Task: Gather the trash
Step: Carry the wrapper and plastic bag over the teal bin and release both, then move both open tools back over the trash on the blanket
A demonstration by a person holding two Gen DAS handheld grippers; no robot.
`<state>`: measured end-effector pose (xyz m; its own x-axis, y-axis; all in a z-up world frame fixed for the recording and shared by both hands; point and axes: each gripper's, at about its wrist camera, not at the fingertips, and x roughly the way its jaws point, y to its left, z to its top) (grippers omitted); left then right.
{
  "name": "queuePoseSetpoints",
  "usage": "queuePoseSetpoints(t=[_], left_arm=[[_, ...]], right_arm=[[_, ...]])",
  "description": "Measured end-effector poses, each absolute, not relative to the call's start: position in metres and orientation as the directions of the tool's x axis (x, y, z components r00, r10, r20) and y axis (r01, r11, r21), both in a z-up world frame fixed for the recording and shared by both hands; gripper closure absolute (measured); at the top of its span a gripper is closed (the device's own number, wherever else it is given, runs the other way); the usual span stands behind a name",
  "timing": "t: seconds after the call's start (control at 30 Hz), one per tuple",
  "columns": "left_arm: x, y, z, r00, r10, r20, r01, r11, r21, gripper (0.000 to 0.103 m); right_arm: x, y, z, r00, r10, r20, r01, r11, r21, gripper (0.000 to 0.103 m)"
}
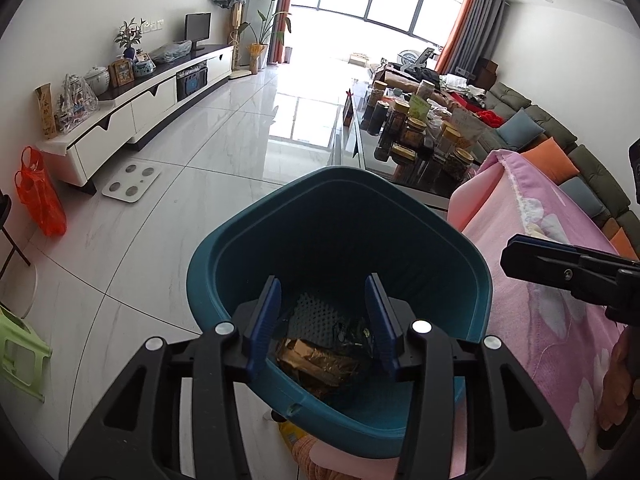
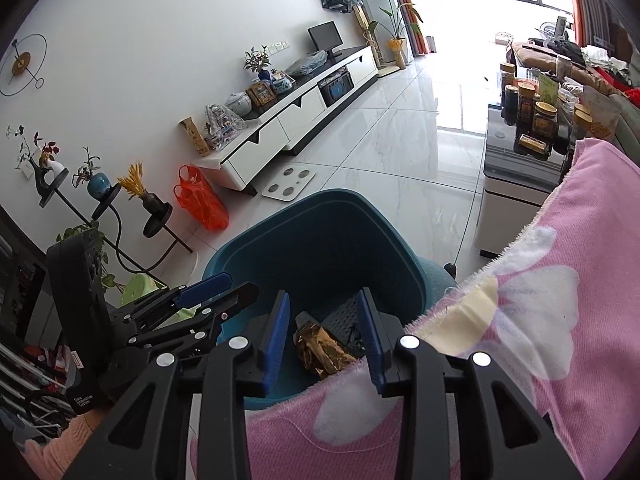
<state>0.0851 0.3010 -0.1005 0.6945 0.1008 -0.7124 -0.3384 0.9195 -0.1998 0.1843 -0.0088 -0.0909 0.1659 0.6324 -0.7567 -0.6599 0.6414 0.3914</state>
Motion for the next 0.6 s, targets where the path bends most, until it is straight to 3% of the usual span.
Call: queuePoseSetpoints(t=[0.27, 0.6], left_arm=[[0.053, 0.275, -0.062, 0.787, 0.086, -0.611, -0.252, 0.949, -0.191, 0.046], [0.022, 0.168, -0.030, 0.833, -0.174, -0.525, 0.080, 0.977, -0.198, 0.037]], right_arm=[[0.160, -0.055, -0.058, 0.237, 0.684, -0.690, -0.678, 0.625, 0.387, 0.060], [0.121, -0.157, -0.014, 0.388, 0.697, -0.603, -0.657, 0.668, 0.350, 0.053]])
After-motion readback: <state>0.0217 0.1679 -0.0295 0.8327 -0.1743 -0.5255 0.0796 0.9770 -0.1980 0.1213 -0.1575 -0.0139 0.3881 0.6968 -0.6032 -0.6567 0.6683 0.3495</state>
